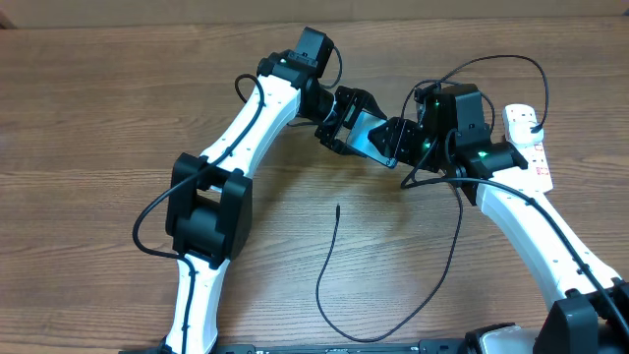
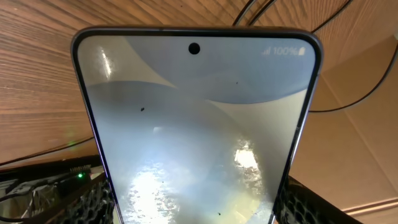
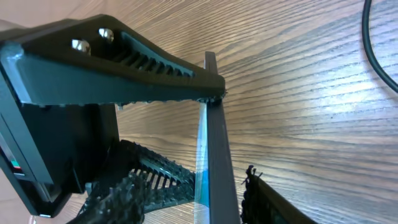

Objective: Plug charger to phone and switch on socket
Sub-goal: 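Grasp the phone's edge with the right gripper beside the left gripper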

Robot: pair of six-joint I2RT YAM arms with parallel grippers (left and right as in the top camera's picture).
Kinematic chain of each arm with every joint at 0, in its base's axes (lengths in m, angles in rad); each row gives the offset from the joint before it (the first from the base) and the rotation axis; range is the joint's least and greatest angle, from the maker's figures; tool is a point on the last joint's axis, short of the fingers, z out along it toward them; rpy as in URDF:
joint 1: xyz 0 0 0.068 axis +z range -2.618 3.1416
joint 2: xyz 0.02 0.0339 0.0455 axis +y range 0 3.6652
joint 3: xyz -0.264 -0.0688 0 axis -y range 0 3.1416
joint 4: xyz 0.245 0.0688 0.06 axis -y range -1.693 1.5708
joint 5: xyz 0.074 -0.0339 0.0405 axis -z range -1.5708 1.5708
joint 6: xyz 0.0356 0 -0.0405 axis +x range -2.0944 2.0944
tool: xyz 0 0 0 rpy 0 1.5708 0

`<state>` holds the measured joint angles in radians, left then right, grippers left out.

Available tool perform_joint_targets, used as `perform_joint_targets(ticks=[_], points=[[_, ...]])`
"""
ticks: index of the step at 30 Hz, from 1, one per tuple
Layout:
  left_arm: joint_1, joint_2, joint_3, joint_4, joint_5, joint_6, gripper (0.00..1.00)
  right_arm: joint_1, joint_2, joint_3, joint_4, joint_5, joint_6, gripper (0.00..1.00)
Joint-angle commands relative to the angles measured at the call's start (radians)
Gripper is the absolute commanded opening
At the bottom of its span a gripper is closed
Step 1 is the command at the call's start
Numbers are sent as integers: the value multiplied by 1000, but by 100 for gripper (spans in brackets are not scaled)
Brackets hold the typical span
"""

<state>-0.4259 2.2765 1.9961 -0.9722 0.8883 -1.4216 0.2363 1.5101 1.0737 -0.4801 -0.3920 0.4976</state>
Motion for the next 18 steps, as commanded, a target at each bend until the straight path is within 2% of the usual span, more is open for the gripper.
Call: perform_joint_targets(ticks=[1, 2, 4, 18], points=[[-5, -1, 29, 5, 16, -49, 4, 4, -3, 19, 7, 10, 5, 46], [-5, -1, 29, 5, 16, -54, 4, 4, -3, 19, 7, 10, 4, 44], [-5, -1, 29, 5, 5, -82, 4, 4, -3, 19, 7, 18, 5, 36], [-6, -1, 29, 5, -2, -98, 4, 4, -3, 19, -23, 66, 5, 23]])
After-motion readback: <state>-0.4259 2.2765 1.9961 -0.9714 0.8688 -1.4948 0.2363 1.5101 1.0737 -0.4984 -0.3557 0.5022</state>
